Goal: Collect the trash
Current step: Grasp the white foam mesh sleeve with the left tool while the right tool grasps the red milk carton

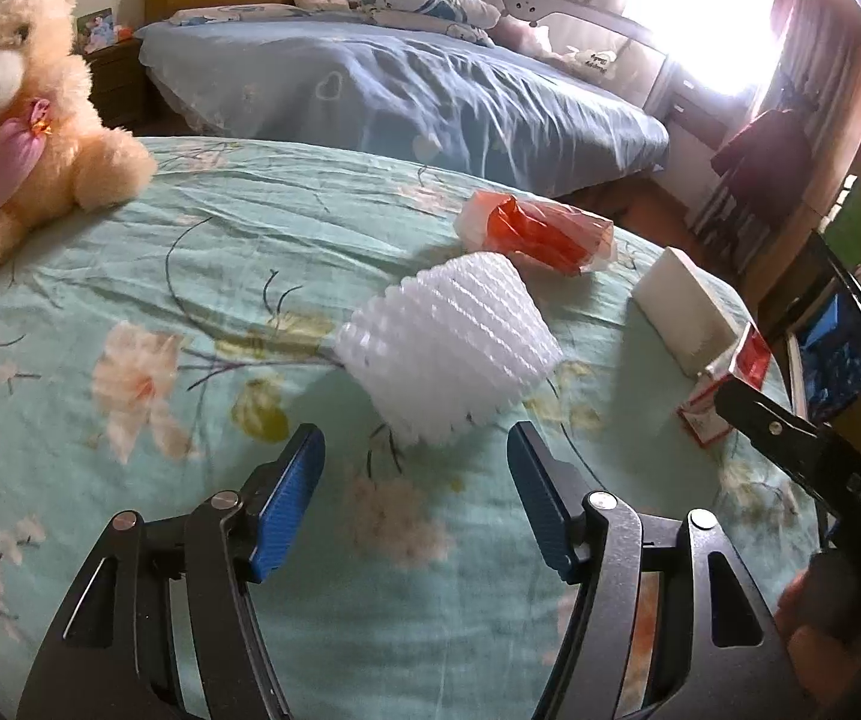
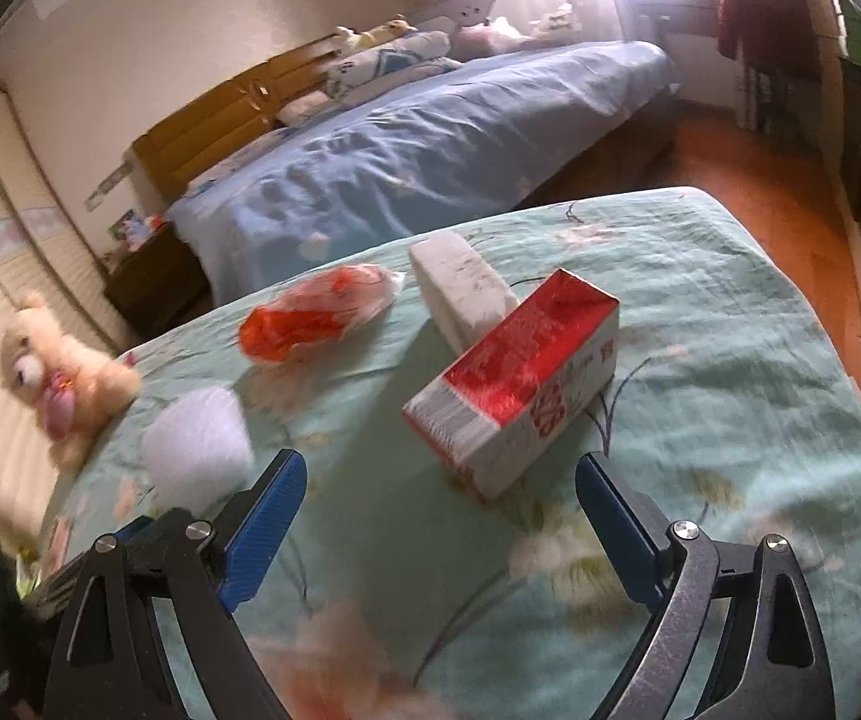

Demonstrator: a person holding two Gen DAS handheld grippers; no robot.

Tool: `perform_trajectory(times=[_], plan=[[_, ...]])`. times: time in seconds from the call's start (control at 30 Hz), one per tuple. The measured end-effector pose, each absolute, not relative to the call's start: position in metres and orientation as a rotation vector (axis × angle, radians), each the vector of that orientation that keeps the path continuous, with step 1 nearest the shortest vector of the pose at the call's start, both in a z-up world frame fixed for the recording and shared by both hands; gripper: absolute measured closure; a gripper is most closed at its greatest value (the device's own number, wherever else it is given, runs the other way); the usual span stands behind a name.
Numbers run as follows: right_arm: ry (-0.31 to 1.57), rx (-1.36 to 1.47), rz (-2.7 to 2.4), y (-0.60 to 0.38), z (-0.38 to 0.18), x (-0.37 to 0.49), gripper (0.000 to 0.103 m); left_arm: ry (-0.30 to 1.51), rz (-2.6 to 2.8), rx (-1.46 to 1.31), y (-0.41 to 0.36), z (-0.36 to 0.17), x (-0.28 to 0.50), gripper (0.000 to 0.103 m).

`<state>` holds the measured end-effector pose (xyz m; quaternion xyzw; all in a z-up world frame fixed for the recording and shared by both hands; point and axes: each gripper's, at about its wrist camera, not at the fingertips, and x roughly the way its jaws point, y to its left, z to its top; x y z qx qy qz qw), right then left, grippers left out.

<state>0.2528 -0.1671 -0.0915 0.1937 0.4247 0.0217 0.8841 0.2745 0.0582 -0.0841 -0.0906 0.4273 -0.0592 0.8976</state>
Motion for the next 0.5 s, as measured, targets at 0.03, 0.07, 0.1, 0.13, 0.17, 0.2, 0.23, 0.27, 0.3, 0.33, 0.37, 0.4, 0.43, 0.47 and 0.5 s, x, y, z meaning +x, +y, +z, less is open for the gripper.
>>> perform_trajectory(times=[0.03,0.07,0.1,0.13,0.17,0.2,0.23,0.27,0.3,0.33,0.37,0.4,0.43,0.47,0.5], plan=[[0.883,0.403,0.030,-0.167,-0.093,0.256,0.011,0.881,-0.118,-0.189,0.058,-0.085,0.277,0.039],[0.880,0.404,0.010,-0.167,-0.095,0.258,0.011,0.879,-0.116,-0.189,0.057,-0.086,0.278,0.039],[0.878,0.406,-0.009,-0.168,-0.097,0.260,0.011,0.874,-0.112,-0.187,0.057,-0.086,0.280,0.039],[0.879,0.412,-0.020,-0.169,-0.099,0.262,0.011,0.870,-0.110,-0.184,0.056,-0.087,0.281,0.039],[0.882,0.416,-0.026,-0.169,-0.101,0.265,0.012,0.867,-0.112,-0.183,0.056,-0.087,0.282,0.040],[0.886,0.415,-0.033,-0.170,-0.103,0.267,0.012,0.867,-0.118,-0.185,0.055,-0.089,0.283,0.046],[0.890,0.411,-0.039,-0.171,-0.105,0.269,0.018,0.872,-0.127,-0.187,0.054,-0.090,0.284,0.056],[0.896,0.410,-0.043,-0.172,-0.107,0.270,0.025,0.879,-0.137,-0.187,0.053,-0.091,0.285,0.062],[0.898,0.415,-0.043,-0.174,-0.109,0.270,0.042,0.883,-0.143,-0.186,0.053,-0.092,0.285,0.075],[0.900,0.424,-0.047,-0.178,-0.110,0.270,0.051,0.886,-0.150,-0.184,0.052,-0.093,0.286,0.084],[0.894,0.430,-0.045,-0.181,-0.110,0.267,0.055,0.885,-0.155,-0.184,0.052,-0.093,0.285,0.086],[0.886,0.433,-0.040,-0.184,-0.110,0.265,0.060,0.882,-0.157,-0.184,0.051,-0.092,0.284,0.087],[0.879,0.432,-0.034,-0.186,-0.108,0.262,0.064,0.871,-0.160,-0.180,0.051,-0.090,0.282,0.090],[0.874,0.430,-0.028,-0.188,-0.106,0.259,0.065,0.863,-0.162,-0.177,0.050,-0.089,0.279,0.090],[0.868,0.431,-0.019,-0.191,-0.103,0.255,0.066,0.860,-0.166,-0.177,0.050,-0.087,0.276,0.091]])
